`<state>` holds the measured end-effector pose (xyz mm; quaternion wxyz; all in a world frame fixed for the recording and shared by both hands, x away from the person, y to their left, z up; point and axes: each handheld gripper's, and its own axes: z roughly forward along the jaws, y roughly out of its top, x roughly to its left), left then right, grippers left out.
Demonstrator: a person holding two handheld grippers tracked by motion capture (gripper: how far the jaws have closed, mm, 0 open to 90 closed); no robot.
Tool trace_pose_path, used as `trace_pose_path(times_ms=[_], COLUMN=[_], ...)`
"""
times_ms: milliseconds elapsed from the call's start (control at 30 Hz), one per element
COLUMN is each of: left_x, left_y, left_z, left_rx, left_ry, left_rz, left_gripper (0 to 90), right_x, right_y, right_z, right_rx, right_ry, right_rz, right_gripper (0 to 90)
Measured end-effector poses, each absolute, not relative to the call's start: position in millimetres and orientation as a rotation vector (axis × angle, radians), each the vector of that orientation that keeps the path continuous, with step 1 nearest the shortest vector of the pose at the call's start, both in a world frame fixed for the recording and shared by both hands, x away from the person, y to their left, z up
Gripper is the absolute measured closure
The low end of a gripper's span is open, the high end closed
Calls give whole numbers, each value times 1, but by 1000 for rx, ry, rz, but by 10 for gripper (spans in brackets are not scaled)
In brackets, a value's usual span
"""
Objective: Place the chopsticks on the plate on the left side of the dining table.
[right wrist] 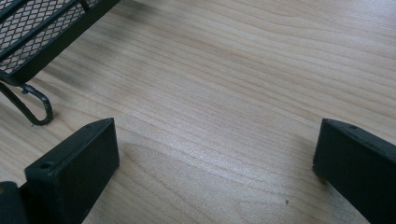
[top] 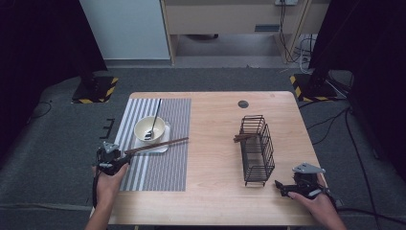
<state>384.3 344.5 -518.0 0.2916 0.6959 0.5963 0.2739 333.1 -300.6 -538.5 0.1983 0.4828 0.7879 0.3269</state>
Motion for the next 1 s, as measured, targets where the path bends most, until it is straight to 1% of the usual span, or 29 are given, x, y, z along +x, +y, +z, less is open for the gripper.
trace_pose_path(times_ms=[600, 867, 1000], left_x=[389, 394, 394], left_y=[352, 353, 353], left_z=[-518, -519, -519], left_rx=[1854, 1841, 1844], left_ry=[1592, 1602, 1596], left_rz=[730, 742, 740], left_gripper=[505, 473, 471], right_x=[333, 333, 333], right_y=[-301, -301, -301], right_z=[-539, -538, -538], right_rx=[1348, 1351, 1349], right_ry=[2205, 2204, 2204], right_rz=[914, 914, 913], right_gripper=[1, 1, 2])
